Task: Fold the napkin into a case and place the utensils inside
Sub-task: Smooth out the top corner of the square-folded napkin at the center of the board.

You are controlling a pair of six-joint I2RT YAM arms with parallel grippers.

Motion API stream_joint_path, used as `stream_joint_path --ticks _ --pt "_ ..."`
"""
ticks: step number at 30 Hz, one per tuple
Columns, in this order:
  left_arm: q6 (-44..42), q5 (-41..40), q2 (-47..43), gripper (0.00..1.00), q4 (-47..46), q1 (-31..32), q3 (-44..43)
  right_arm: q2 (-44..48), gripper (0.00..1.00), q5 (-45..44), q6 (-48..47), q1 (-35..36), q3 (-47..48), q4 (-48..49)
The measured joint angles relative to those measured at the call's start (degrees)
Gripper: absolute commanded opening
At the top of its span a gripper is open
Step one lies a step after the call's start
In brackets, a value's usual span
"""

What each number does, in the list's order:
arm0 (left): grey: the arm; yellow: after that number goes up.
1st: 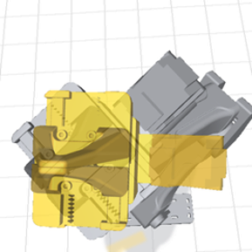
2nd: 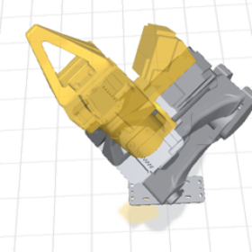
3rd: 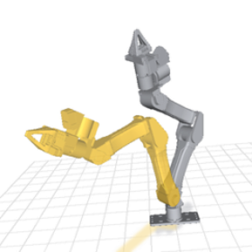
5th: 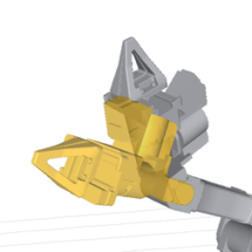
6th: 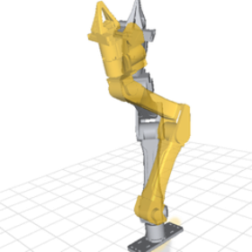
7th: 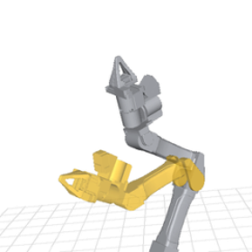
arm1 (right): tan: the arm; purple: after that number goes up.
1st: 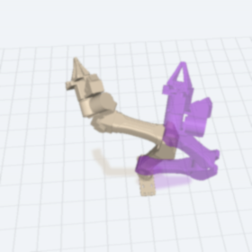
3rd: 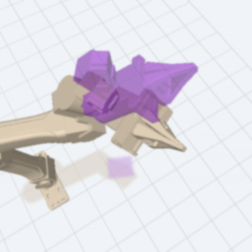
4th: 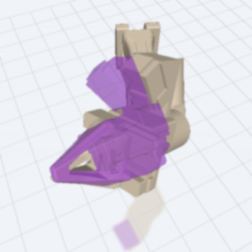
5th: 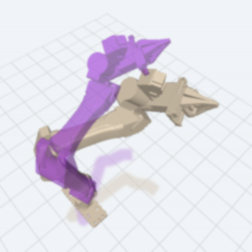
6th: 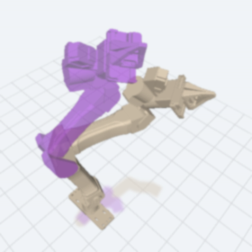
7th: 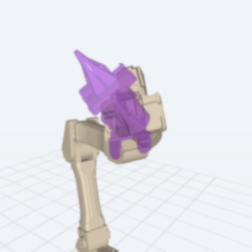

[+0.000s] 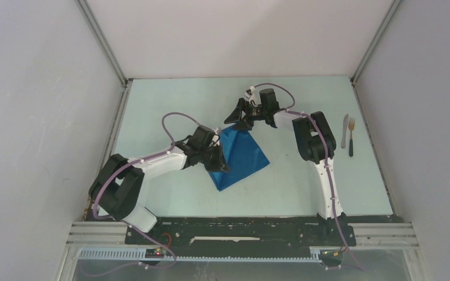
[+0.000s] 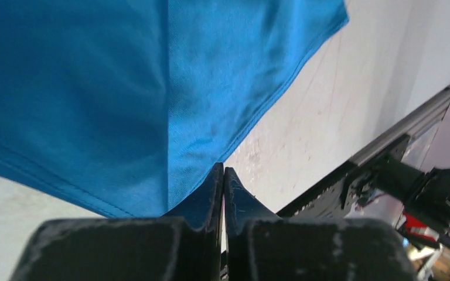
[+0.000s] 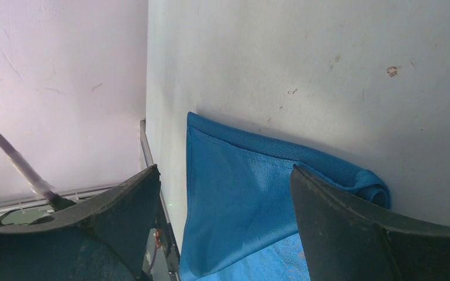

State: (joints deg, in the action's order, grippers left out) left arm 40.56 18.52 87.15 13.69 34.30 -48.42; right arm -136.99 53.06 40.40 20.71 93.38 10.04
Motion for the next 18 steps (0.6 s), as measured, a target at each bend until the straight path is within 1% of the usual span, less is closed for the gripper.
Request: stream_joint_path --ticks 2,5,11,18 --pt "-0.02 1.6 1.07 0.02 -0.57 1.29 1.11 0.0 0.89 0.0 -0.07 0.0 0.0 0.0" --pt "-0.04 2.75 2.19 0.0 -1.88 1.53 2.05 0.0 0.89 0.0 -0.22 0.0 0.0 -0.02" --pt "-0.02 3.08 2.56 0.0 -4.7 1.01 4.68 0.0 0.89 0.02 -0.46 0.0 0.0 -0.07" --pt "1.88 5.77 2.27 0.0 -11.08 -3.02 10.82 0.0 0.89 0.02 -0.7 0.02 0.0 -0.2"
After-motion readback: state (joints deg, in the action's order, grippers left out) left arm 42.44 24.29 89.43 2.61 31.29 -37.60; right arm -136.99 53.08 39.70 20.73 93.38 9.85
